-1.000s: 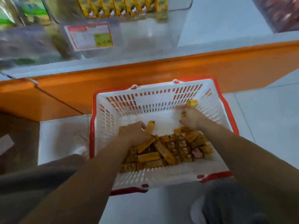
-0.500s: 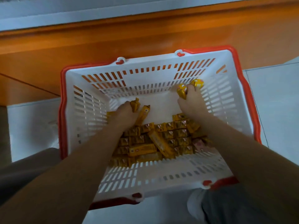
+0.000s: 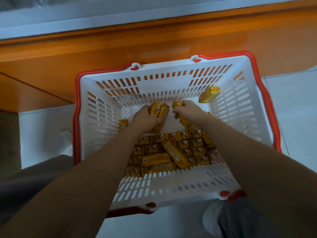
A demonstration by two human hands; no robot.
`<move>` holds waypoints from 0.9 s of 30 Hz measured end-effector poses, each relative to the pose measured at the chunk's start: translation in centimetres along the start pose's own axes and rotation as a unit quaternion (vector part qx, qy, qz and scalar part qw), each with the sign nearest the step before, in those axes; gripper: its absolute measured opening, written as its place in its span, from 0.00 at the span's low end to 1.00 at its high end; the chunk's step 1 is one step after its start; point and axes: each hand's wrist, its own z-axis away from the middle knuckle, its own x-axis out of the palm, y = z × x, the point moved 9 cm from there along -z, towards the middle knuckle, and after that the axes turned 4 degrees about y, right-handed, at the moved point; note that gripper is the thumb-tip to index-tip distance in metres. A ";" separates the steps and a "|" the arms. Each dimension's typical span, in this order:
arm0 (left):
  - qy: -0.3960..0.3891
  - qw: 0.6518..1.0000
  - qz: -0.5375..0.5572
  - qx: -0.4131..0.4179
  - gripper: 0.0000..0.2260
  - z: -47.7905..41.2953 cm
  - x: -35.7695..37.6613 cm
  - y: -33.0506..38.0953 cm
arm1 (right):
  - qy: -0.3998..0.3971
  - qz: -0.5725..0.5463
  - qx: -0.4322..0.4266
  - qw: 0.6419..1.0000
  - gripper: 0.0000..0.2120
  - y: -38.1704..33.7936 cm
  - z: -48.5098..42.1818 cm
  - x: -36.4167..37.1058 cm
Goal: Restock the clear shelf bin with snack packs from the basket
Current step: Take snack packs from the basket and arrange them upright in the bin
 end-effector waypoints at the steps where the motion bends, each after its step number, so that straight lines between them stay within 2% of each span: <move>1: -0.011 0.999 0.031 -0.006 0.21 0.8 -0.6 0.6 | -0.014 -0.046 -0.001 0.999 0.08 -1.1 0.9 0.4; 4: -0.065 0.991 0.117 -0.027 0.17 4.1 -2.9 2.8 | -0.041 -0.193 -0.013 0.980 0.13 -4.7 4.7 0.5; 6: -0.093 0.986 0.139 -0.018 0.17 7.2 -5.3 5.1 | -0.051 -0.265 -0.035 0.962 0.11 -7.7 7.9 -0.1; 8: -0.098 0.987 0.124 -0.002 0.17 10.7 -8.5 7.5 | -0.060 -0.297 -0.049 0.952 0.06 -10.8 11.8 -1.1; 12: -0.118 0.988 0.066 0.072 0.13 18.3 -13.8 13.3 | -0.093 -0.325 -0.054 0.940 0.13 -16.9 19.9 -3.4; 15: -0.052 0.987 0.054 0.141 0.14 23.9 -17.4 17.4 | -0.118 -0.332 -0.099 0.931 0.12 -21.0 25.9 -5.8; 20: 0.031 0.965 0.141 0.218 0.26 31.8 -20.0 20.8 | -0.124 -0.389 -0.151 0.900 0.04 -24.3 32.3 -8.7; 21: 0.035 0.959 0.168 0.224 0.26 32.7 -20.2 21.2 | -0.122 -0.401 -0.165 0.893 0.05 -25.1 32.8 -9.0; 24: 0.061 0.934 0.245 0.252 0.19 34.2 -21.2 22.3 | -0.119 -0.423 -0.196 0.877 0.19 -27.4 33.6 -9.4; 27: 0.108 0.909 0.291 0.278 0.24 34.7 -22.8 22.8 | -0.113 -0.453 -0.196 0.863 0.19 -28.2 33.5 -10.0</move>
